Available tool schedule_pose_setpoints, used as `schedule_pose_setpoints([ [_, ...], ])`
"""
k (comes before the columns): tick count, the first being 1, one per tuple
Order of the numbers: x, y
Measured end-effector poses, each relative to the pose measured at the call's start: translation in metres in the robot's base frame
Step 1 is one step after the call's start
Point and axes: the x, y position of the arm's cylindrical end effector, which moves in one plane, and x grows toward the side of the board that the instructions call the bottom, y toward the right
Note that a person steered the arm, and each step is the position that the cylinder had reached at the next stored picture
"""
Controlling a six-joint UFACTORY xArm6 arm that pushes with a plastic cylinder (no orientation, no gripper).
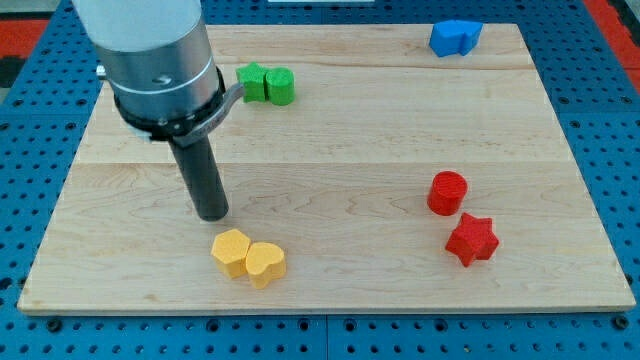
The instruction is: Move the yellow heart top right to the yellow hexagon
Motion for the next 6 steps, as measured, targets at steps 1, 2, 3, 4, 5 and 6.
schedule_pose_setpoints([
  [1,-0.047,0.017],
  [2,-0.052,0.031],
  [3,-0.009,-0.026],
  [4,0.072,-0.049],
  [5,0.107,-0.014],
  [6,0.112,0.061],
])
